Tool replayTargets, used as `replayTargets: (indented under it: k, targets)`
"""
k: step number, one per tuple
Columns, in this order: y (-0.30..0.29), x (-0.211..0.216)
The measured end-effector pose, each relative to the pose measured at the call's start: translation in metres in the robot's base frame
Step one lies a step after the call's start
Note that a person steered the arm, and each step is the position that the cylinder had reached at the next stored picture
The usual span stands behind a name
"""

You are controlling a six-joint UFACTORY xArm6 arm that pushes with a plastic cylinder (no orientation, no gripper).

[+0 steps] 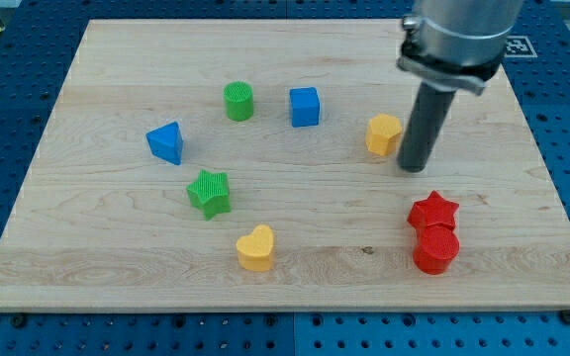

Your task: Push the yellow hexagon to the top left of the red star

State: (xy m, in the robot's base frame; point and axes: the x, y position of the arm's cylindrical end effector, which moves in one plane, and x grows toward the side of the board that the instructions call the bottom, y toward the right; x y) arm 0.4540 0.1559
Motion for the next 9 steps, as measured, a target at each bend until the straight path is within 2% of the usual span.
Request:
replayTargets:
  k: [1, 2, 3, 4, 7, 9]
  targets:
    - [0.029, -0.038]
    - [0.019, -0.060]
    - [-0.030, -0.061]
    - [-0.045, -0.061]
    - [-0.030, -0.056]
    - [-0.069, -0.015]
